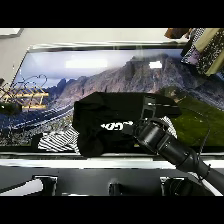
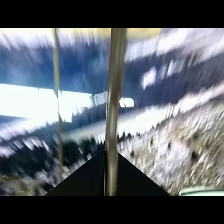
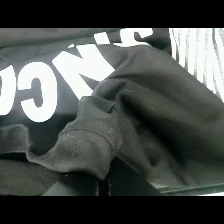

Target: Fold the clothes and pants, and hang the long-sleeved shirts on hangers.

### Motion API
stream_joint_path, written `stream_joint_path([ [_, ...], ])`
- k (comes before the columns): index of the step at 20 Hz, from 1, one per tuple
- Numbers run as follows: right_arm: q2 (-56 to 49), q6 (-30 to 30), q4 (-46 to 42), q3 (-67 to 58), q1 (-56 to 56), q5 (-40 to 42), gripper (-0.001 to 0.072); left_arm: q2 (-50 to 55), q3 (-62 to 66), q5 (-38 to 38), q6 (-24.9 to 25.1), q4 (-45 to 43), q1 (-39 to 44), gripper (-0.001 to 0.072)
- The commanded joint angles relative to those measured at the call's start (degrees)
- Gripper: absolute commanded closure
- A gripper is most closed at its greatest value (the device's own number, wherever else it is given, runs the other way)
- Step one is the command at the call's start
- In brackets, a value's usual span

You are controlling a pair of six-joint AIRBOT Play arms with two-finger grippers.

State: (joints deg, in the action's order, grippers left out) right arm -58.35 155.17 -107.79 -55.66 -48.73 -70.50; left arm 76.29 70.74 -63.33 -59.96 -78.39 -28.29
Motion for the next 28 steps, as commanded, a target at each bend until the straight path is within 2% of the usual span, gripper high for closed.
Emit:
stream_joint_path([
  [1,0.0,0.0,-0.9,0.0,0.0,0.1,0.0682,-4.2,6.5,-0.3,-0.1,1.0,2.0,0.068],
  [7,0.0,0.0,-1.3,0.0,0.0,0.2,0.0682,-16.8,8.3,-0.2,0.0,3.6,8.1,0.0683],
  [11,0.0,0.0,-1.5,0.0,0.0,0.2,0.0682,-29.3,-3.5,-0.8,3.7,7.2,12.7,0.0682],
  [14,0.0,0.0,-2.6,0.0,0.0,0.2,0.0682,-39.4,-13.1,-2.3,2.8,10.0,17.7,0.068],
  [16,0.0,0.0,-2.8,0.0,0.0,0.1,0.0682,-45.4,-18.6,-2.4,0.8,14.3,21.6,0.0679],
  [18,0.0,0.2,-3.1,0.0,0.0,0.1,0.0682,-50.0,-22.6,-3.5,1.1,18.3,25.0,0.068],
  [20,0.0,1.6,-4.3,0.0,0.0,-0.1,0.0683,-54.6,-26.1,-7.0,6.4,21.3,28.5,0.068],
  [21,0.0,2.7,-5.0,0.0,0.0,-0.2,0.0683,-56.8,-27.9,-8.5,7.0,21.9,29.9,0.068],
  [24,-0.1,7.3,-5.7,0.0,0.0,-1.4,0.0683,-62.4,-32.6,-11.8,2.8,24.1,32.8,0.068],
  [28,-0.6,13.8,-6.8,0.0,0.4,-1.4,0.0683,-66.6,-35.4,-14.1,-0.2,26.8,33.4,0.0679],
])
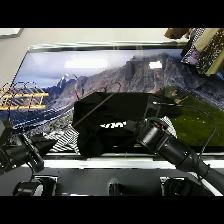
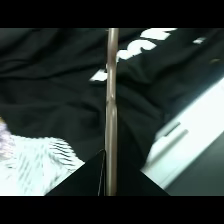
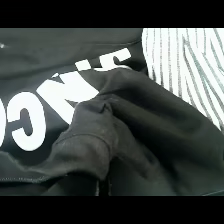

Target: Fold the clothes and pants, and hang the long-sleeved shirts on hangers.

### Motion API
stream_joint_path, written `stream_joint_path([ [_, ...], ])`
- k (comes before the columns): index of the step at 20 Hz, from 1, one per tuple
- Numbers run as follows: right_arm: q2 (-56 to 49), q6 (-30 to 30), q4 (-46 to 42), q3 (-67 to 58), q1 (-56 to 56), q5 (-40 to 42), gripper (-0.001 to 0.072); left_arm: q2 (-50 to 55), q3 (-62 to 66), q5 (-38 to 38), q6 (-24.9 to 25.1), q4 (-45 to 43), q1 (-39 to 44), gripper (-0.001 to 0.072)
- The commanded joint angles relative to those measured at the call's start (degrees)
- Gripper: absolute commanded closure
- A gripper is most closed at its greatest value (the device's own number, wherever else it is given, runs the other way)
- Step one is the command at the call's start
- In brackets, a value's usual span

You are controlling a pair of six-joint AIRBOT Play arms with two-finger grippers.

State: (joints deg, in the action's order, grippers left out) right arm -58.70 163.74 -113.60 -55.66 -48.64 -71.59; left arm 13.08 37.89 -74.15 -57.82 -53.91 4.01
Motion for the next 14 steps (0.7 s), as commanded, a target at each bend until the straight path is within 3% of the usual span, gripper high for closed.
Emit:
stream_joint_path([
  [1,-0.3,5.7,-0.4,0.0,1.3,-0.2,0.0683,-3.4,-2.9,-5.4,-2.3,2.3,1.1,0.0679],
  [7,-0.3,2.1,4.5,0.0,8.9,1.7,0.0683,-3.4,-3.6,-8.5,-0.6,2.3,1.1,0.0679],
  [14,-1.0,4.7,3.7,0.0,8.9,1.7,0.0683,-3.4,-3.7,-12.5,5.0,3.6,1.1,0.0679],
])
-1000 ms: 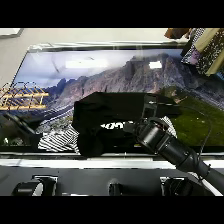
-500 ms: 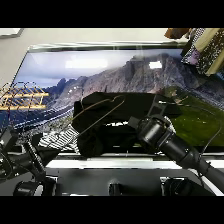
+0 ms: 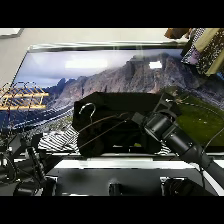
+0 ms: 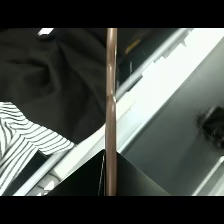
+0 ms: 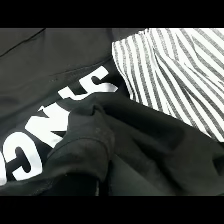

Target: Fold the clothes and pants, and hang the long-sleeved shirts on hangers.

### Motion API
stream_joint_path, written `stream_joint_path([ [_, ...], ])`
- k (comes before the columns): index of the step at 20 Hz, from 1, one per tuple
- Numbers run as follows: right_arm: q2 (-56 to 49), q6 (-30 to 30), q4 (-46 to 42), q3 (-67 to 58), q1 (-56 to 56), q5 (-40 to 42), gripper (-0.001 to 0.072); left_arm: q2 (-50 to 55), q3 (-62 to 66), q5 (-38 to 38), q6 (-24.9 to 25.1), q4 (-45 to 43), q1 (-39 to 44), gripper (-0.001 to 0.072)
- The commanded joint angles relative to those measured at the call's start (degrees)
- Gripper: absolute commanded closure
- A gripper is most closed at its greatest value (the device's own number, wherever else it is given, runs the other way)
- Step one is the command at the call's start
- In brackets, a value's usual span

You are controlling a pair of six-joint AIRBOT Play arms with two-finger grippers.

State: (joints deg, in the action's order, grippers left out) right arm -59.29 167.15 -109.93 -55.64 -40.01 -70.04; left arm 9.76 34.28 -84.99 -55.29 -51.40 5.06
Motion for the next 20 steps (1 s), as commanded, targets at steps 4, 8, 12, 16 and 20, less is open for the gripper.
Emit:
stream_joint_path([
  [4,-2.3,1.7,0.0,0.0,0.2,0.2,0.0683,0.0,-0.1,-1.4,3.1,1.9,0.0,0.0679],
  [8,-2.3,2.0,-0.7,0.0,0.2,0.5,0.0684,0.0,0.3,-1.6,3.1,2.0,0.0,0.0679],
  [12,-2.3,5.2,-1.3,0.0,0.2,0.6,0.0684,0.0,2.0,-2.4,2.9,2.0,0.0,0.068],
  [16,-2.3,5.3,1.0,0.0,3.5,1.3,0.0684,-0.2,3.2,-5.6,2.4,1.9,0.0,0.0679],
  [20,-2.3,2.0,3.8,0.0,5.9,4.6,0.0683,0.1,3.5,-5.6,2.2,1.9,0.0,0.068],
])
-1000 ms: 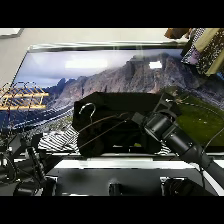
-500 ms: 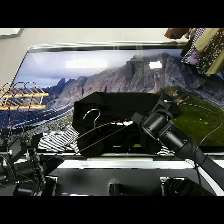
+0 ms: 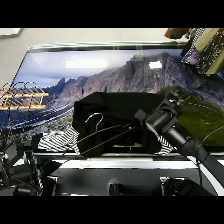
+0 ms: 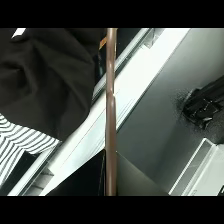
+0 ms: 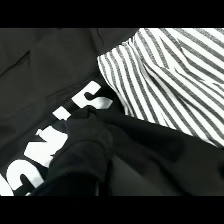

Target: Fold the clothes and pants, and hang the long-sleeved shirts on hangers.

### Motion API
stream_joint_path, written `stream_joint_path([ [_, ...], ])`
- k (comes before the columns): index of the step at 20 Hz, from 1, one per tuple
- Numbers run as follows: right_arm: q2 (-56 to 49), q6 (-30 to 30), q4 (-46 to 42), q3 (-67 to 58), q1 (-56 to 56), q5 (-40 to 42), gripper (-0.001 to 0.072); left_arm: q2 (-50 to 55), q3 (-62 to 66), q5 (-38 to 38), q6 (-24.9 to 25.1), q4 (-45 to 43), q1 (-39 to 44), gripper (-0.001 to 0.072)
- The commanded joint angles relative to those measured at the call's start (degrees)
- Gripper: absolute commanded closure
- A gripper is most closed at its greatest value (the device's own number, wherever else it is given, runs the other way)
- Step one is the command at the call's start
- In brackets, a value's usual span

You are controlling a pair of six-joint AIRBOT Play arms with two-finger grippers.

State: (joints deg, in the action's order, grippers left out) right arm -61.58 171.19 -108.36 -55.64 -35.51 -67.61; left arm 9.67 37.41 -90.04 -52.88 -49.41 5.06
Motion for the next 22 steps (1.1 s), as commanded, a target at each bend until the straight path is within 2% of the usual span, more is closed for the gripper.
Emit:
stream_joint_path([
  [1,0.0,-3.5,3.6,0.0,1.4,2.7,0.0683,0.4,0.2,-0.5,-0.2,-0.1,0.0,0.0679],
  [6,1.1,-8.5,6.0,0.0,1.4,3.0,0.0683,1.0,-1.9,0.7,0.7,-0.1,0.0,0.068],
  [10,5.2,-12.7,6.5,-0.9,1.4,3.5,0.0683,4.1,-2.8,4.7,4.0,-0.1,0.0,0.0679],
  [15,6.2,-18.1,7.6,-6.2,1.4,2.4,0.0683,11.3,-2.8,7.5,11.0,0.4,0.0,0.068],
  [18,6.2,-20.8,8.6,-8.3,1.4,0.0,0.0683,13.8,-2.8,13.4,15.0,6.5,0.0,0.068],
  [20,6.2,-22.8,9.7,-10.5,1.4,-1.4,0.0683,15.8,-2.8,14.6,15.7,7.7,0.0,0.0679],
  [22,6.2,-24.6,10.3,-12.9,1.4,-2.1,0.0683,17.6,-2.8,15.1,18.7,9.3,0.0,0.0679],
])
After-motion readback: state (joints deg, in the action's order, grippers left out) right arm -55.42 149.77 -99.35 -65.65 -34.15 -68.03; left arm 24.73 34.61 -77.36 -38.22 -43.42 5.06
